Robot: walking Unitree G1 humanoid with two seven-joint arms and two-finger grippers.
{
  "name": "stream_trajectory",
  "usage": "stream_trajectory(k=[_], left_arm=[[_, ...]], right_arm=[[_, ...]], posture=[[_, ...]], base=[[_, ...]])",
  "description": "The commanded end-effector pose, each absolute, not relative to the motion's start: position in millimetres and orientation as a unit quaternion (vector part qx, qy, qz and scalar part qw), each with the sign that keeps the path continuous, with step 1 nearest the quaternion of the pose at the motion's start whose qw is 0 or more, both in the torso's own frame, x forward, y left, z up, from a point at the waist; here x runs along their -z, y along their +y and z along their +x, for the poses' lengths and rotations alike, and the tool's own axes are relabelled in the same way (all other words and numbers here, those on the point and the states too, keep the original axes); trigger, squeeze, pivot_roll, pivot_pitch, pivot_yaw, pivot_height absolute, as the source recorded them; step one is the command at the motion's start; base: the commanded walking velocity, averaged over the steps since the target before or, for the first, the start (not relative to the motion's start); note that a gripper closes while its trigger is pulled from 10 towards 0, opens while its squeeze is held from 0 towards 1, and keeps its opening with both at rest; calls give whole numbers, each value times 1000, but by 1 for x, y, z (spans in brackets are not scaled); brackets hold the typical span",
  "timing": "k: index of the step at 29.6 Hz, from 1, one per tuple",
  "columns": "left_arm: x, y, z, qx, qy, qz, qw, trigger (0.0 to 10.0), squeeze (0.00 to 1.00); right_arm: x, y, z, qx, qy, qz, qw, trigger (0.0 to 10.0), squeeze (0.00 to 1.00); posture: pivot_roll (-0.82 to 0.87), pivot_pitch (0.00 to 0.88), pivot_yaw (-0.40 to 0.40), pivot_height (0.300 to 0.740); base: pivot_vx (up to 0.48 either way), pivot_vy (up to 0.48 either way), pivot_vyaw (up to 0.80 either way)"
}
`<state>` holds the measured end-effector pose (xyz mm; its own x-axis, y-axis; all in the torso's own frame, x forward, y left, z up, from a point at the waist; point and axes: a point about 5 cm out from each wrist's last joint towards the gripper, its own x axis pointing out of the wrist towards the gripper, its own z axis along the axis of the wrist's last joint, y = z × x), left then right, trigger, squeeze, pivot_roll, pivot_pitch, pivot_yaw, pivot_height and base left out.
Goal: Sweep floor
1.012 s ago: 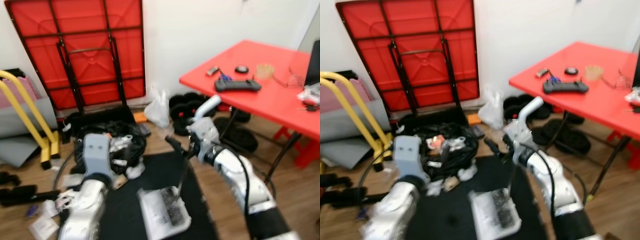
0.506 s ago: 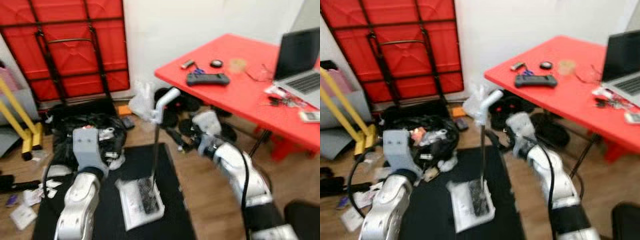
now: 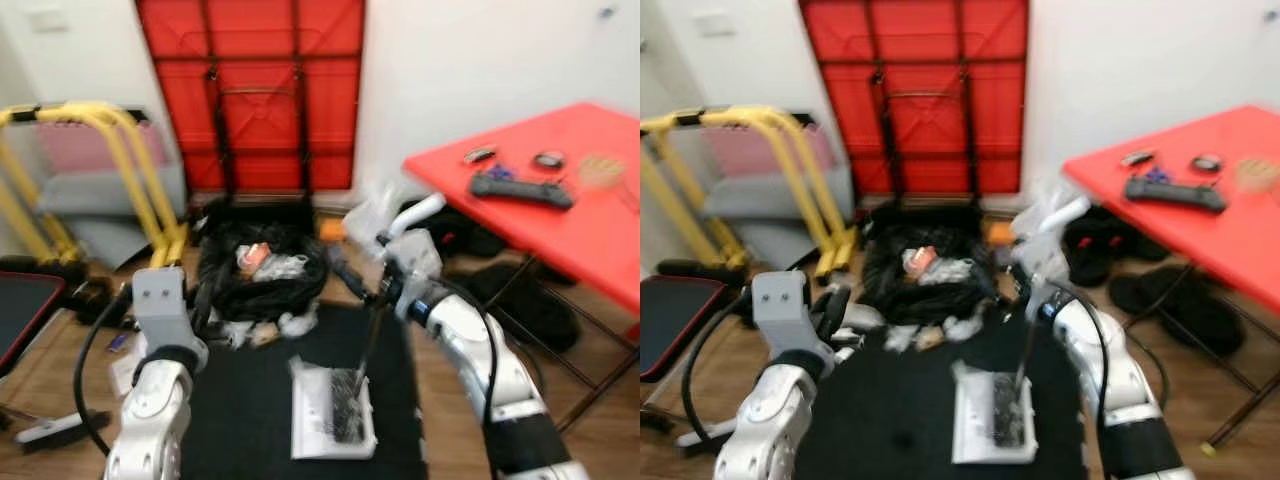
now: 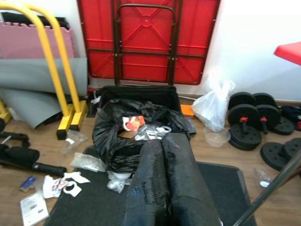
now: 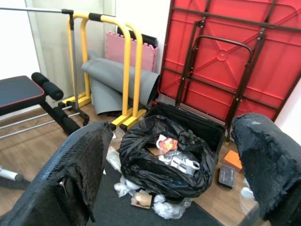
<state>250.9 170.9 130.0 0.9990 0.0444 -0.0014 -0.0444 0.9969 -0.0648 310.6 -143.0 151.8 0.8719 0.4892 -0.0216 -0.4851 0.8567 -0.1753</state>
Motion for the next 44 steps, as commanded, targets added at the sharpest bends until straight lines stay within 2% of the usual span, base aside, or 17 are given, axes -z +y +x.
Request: stream_trajectory(k=[1, 7, 8, 12, 23, 34, 44], left_arm=[[-128, 173, 251, -28, 3, -30, 999, 0, 0], [-127, 173, 251, -30, 9, -24, 999, 0, 0], [-126, 173, 252, -24, 14, -26, 999, 10000, 0], [-125, 173, 253, -26, 18, -22, 999, 10000, 0], [-123, 171, 252, -19, 22, -16, 999, 10000, 0], [-124, 167, 251, -2, 16, -19, 1000, 10000, 0], [-124, 165, 250, 3, 16, -15, 1000, 10000, 0]], right_arm=[[-151, -140, 310, -258, -11, -80, 963, 10000, 0], [-151, -143, 312, -246, -10, -77, 966, 10000, 0], [-151, -144, 313, -239, -10, -76, 968, 10000, 0], [-152, -146, 317, -215, -15, -69, 974, 10000, 0], [-150, -144, 315, -223, -14, -67, 973, 10000, 0], [-152, -147, 316, -215, -21, -64, 974, 10000, 0], [-152, -147, 318, -198, -20, -61, 978, 10000, 0]], posture=[[-132, 0, -11, 740], [-134, 0, -11, 740], [-134, 0, -10, 740], [-134, 0, -10, 740], [-127, 0, -8, 740], [-128, 0, -10, 740], [-128, 0, -9, 740]], base=[[0, 0, 794], [0, 0, 794], [0, 0, 800], [0, 0, 130], [0, 0, 0], [393, 0, 726], [354, 0, 0]])
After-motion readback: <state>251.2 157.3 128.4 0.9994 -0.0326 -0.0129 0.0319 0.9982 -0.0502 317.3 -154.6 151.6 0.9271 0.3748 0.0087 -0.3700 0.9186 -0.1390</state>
